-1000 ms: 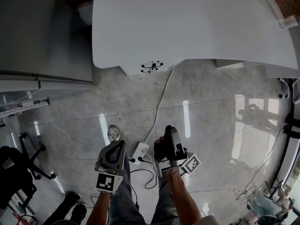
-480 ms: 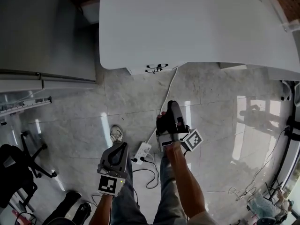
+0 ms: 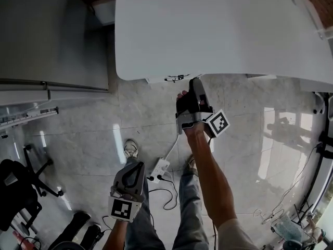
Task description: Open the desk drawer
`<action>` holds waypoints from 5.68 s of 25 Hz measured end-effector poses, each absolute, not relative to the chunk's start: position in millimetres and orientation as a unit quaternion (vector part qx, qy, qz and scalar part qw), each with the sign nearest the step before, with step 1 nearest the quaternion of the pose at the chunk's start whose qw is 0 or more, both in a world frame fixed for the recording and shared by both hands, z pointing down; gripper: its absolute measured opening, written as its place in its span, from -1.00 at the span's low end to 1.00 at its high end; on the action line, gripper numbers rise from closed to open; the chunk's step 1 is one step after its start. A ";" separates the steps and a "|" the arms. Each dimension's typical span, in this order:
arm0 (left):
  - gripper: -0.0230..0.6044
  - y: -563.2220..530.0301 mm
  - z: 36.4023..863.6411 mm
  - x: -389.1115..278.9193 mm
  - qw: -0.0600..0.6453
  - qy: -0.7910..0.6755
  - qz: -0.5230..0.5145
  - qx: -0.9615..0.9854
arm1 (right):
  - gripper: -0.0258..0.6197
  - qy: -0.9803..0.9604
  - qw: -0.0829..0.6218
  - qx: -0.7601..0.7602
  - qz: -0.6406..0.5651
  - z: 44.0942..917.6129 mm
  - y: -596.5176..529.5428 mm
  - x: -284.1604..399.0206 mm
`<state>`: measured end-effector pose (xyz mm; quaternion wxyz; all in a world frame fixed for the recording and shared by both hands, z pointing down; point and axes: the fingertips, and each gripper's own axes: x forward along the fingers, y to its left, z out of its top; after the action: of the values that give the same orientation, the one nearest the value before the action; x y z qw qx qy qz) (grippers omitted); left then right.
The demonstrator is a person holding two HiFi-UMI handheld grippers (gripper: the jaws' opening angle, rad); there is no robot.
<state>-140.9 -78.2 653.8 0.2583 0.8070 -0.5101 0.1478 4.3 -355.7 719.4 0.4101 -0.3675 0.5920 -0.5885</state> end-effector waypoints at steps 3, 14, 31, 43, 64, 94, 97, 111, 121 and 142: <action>-0.89 -77.1 653.6 -144.0 0.264 -0.514 0.145 0.803 | -0.44 0.592 0.410 -0.371 -0.587 722.2 -371.7 5.1; -0.89 -62.1 657.0 -146.6 0.276 -0.513 0.148 0.799 | -0.45 0.597 0.395 -0.382 -0.584 722.8 -400.5 2.5; -0.89 -62.5 652.8 -146.4 0.273 -0.514 0.144 0.801 | -0.83 0.595 0.390 -0.392 -0.584 717.6 -401.9 0.3; -0.89 -59.8 645.0 -129.8 0.260 -0.503 0.139 0.813 | -0.83 0.593 0.390 -0.385 -0.590 718.3 -333.2 10.5; -0.89 -55.2 644.8 -116.8 0.261 -0.492 0.142 0.818 | -0.83 0.574 0.370 -0.404 -0.609 739.6 -222.3 36.3; -0.89 -59.9 651.2 -117.5 0.269 -0.490 0.146 0.816 | -0.83 0.515 0.341 -0.449 -0.646 816.9 -175.1 55.2; -0.89 -60.0 650.5 -115.3 0.268 -0.489 0.146 0.818 | -0.82 0.516 0.347 -0.441 -0.647 815.5 -176.6 55.0; -0.89 -55.4 649.9 -106.1 0.264 -0.483 0.146 0.822 | -0.44 0.494 0.366 -0.438 -0.656 809.9 -106.3 78.2; -0.89 -46.2 631.1 -80.5 0.250 -0.477 0.137 0.831 | -0.75 0.508 0.369 -0.439 -0.643 782.8 -104.9 91.9; -0.89 -86.3 515.3 -55.4 0.161 -0.462 0.114 0.865 | -0.87 0.790 0.034 -0.471 -0.390 583.3 -123.1 89.1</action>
<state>-55.4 -86.3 515.3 0.1608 0.8647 -0.4621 0.1137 89.1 -123.1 583.3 0.0344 -0.4715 0.7902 -0.3901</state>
